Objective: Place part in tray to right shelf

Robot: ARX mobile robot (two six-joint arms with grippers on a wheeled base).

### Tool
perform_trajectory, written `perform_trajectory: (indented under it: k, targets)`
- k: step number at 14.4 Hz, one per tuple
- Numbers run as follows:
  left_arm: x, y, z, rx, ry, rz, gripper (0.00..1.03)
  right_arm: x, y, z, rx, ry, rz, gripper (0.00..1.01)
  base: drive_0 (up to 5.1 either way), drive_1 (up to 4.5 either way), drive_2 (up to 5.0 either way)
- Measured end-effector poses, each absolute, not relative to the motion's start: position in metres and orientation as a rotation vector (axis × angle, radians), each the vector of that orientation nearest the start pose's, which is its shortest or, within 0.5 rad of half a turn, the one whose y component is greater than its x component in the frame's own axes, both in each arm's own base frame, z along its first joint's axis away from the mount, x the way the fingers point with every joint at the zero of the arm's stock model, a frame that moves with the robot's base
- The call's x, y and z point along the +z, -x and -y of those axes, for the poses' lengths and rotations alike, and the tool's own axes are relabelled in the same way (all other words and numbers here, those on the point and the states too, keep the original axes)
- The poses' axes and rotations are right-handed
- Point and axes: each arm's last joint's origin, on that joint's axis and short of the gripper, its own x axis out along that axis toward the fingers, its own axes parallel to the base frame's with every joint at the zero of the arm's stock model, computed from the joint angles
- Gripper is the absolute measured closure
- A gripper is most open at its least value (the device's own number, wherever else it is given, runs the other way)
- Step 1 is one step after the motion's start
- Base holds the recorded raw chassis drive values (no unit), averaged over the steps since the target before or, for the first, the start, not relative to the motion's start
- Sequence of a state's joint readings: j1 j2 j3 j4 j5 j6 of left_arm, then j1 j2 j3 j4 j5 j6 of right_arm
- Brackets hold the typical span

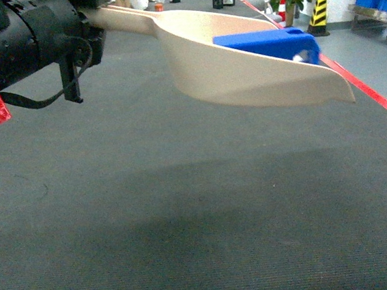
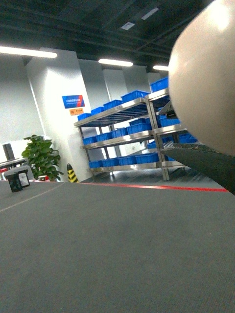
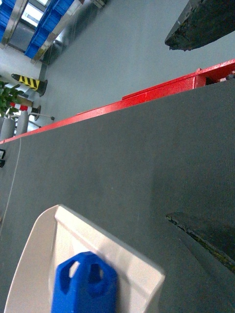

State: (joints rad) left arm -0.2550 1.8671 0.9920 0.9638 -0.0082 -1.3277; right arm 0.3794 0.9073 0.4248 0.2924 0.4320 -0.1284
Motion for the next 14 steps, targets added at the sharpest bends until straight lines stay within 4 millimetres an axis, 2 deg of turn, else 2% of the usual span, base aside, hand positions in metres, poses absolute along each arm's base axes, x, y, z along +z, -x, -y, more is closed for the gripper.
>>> perform_trajectory:
  k: [1, 3, 6, 13, 14]
  targets:
    - [0.215, -0.384, 0.081, -0.272, 1.404, -0.025, 0.90, 0.233, -0.185, -0.061, -0.042, 0.203, -0.178, 0.03, 0.0, 0.00, 0.0]
    - [0.216, -0.381, 0.074, -0.290, 1.485, 0.014, 0.90, 0.233, -0.185, -0.061, -0.042, 0.203, -0.178, 0.03, 0.0, 0.00, 0.0]
    - [0.218, -0.375, 0.072, -0.343, 1.547, 0.059, 0.90, 0.233, -0.185, -0.061, -0.042, 0.203, -0.178, 0.03, 0.0, 0.00, 0.0]
    - [0.226, -0.369, 0.076, -0.369, 1.548, 0.047, 0.90, 0.233, -0.185, -0.061, -0.043, 0.203, -0.178, 0.03, 0.0, 0.00, 0.0]
    - [0.226, -0.369, 0.076, -0.369, 1.548, 0.047, 0.90, 0.233, -0.185, -0.061, -0.042, 0.203, -0.178, 0.03, 4.7, -3.80, -0.9]
